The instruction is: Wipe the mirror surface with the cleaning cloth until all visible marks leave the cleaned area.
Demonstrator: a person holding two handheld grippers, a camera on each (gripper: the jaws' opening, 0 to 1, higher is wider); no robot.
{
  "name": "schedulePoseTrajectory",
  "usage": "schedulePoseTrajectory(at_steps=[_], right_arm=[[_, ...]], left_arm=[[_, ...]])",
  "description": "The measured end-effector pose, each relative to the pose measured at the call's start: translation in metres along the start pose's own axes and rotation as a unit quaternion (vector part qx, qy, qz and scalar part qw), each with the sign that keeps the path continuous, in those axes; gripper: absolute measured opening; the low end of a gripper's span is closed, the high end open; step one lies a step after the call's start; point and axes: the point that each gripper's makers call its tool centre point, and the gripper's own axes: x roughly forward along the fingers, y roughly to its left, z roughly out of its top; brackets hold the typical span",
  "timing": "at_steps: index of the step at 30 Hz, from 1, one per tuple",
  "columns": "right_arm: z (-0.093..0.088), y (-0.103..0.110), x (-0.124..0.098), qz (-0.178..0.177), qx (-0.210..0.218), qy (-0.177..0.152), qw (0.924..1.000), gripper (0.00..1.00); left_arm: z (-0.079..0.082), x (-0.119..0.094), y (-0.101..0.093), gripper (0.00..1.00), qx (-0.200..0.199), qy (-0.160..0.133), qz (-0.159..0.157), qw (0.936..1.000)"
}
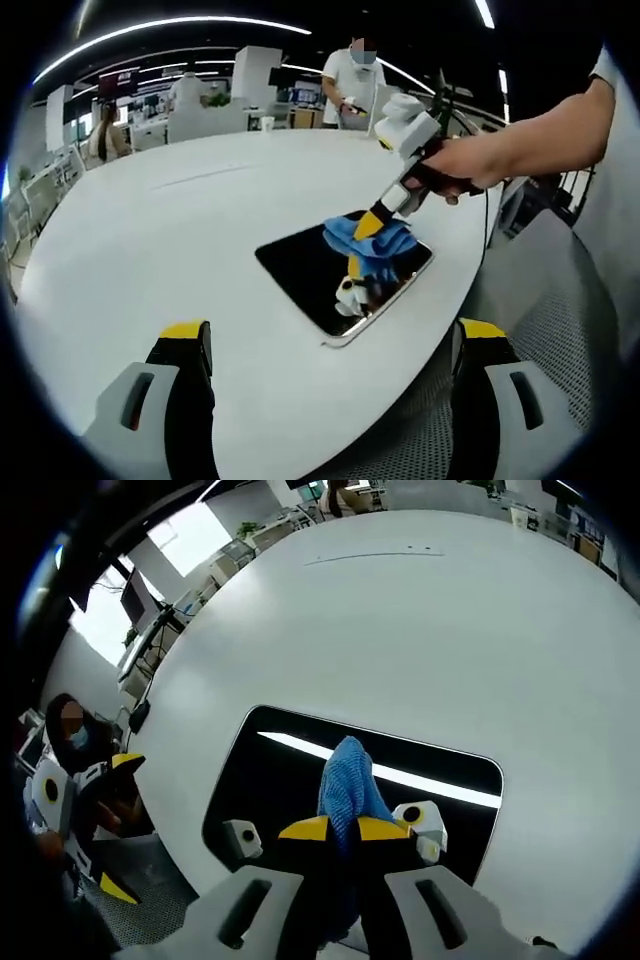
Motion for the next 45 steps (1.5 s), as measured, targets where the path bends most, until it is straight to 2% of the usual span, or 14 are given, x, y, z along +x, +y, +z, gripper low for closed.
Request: schedulePoseTrajectory(at_steps=[15, 24, 33, 45], right_arm=[[-0.007, -0.022, -0.010, -0.013, 0.009, -0.002, 0.9999, 0.03], [-0.011, -0.035, -0.017, -0.024, 0.010, -0.001, 0.9997, 0.03], [-0.014, -0.046, -0.023, -0.024, 0.018, -0.004, 0.9995, 0.03], [-0.021, -0.058, -0.030, -0.034, 0.029, -0.006, 0.9990, 0.03]], left_arm=[[-0.001, 0.000, 0.005, 0.99, -0.019, -0.017, 0.010, 0.9996], [-0.007, 0.001, 0.003, 0.99, -0.007, 0.000, 0.006, 1.0000], [-0.002, -0.001, 0.007, 0.99, -0.023, -0.017, 0.012, 0.9995], [-0.002, 0.000, 0.005, 0.99, -0.027, -0.019, 0.009, 0.9994]])
